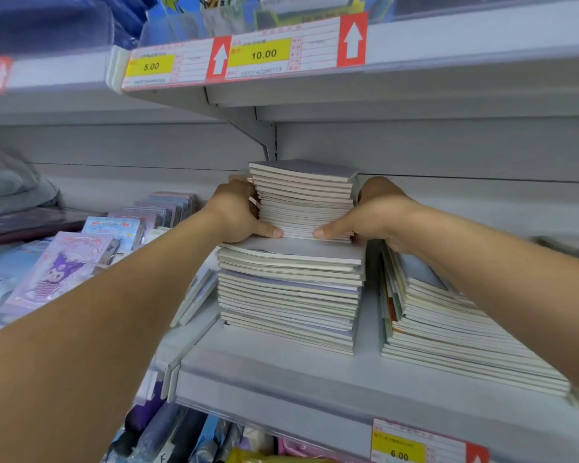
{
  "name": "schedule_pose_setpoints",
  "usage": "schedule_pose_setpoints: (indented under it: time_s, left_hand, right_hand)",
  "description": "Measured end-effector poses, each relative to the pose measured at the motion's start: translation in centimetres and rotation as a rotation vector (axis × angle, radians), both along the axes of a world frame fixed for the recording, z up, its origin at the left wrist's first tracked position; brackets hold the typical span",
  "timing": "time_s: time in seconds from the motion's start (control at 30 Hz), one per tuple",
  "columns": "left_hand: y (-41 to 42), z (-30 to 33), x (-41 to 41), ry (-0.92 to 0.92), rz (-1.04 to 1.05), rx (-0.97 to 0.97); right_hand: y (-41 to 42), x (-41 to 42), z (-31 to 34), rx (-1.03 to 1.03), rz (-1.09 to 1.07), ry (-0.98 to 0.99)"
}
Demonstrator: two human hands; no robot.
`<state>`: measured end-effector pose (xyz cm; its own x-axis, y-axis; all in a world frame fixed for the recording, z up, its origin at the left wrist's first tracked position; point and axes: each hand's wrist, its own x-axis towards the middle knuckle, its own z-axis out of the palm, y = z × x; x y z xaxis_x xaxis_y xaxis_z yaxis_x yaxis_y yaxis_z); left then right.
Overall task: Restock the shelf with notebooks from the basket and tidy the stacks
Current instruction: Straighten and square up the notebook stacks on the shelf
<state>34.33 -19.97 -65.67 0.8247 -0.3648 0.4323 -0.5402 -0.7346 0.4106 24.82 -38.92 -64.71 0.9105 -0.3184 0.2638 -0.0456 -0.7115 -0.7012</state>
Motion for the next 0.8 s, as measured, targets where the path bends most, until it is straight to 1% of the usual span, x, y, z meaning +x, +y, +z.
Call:
schedule_pose_setpoints:
  time_s: [0.1, 0.17, 0.23, 0.3, 0.33, 0.43, 0.5, 0.6, 0.67, 0.7, 0.73, 0.77, 0.8]
  left_hand:
    - [-0.1, 0.1, 0.2, 0.041, 0.008, -0.071]
    - [0.0, -0.3, 0.2, 0.061, 0.01, -0.144]
    - [0.0, -0.6, 0.3, 0.076, 0.015, -0.194]
    - [0.0, -0.5, 0.2, 0.083, 0.021, -0.196]
    - [0.0, -0.3, 0.1, 0.075, 0.025, -0.174]
    - [0.0, 0.0, -0.3, 0.041, 0.019, -0.112]
    - [0.1, -0.3, -0.6, 0.033, 0.003, -0.115]
    - [-0.1, -0.7, -0.9, -0.029, 0.024, -0.105]
    - [-0.2, -0.7, -1.1, -0.035, 0.032, -0.074]
    - [-0.3, -0.6, -1.4, 0.013, 0.015, -0.075]
    - [-0.6, -0.3, -2.1, 0.099, -0.035, -0.131]
    - [-1.1, 0.1, -2.6, 0.206, -0.102, -0.25]
    - [-2.1, 0.7, -3.3, 0.298, -0.145, -0.439]
  right_hand:
    - [-0.5, -0.2, -0.5, -0.041, -0.111, -0.006]
    - [-0.6, -0.4, -0.9, -0.064, -0.117, -0.036]
    - [-0.5, -0.3, -1.2, -0.128, -0.096, -0.062]
    - [-0.1, 0.2, -1.7, -0.178, -0.114, -0.077]
    - [-0.1, 0.5, -1.9, -0.162, -0.14, -0.076]
    - [0.0, 0.8, -2.0, 0.027, -0.161, -0.074]
    - [0.1, 0.7, -2.0, 0.185, -0.078, -0.089]
    - [0.2, -0.1, -1.4, 0.365, 0.087, -0.092]
    - [-0.5, -0.8, -0.4, 0.577, 0.147, -0.049]
    - [-1.1, -1.1, 0.3, 0.735, 0.158, -0.004]
    - [-1.6, -1.3, 1.0, 0.893, 0.167, 0.042]
    - [-2.1, -1.4, 1.4, 1.04, 0.192, 0.062]
    - [-2.2, -1.3, 1.7, 1.165, 0.236, 0.055]
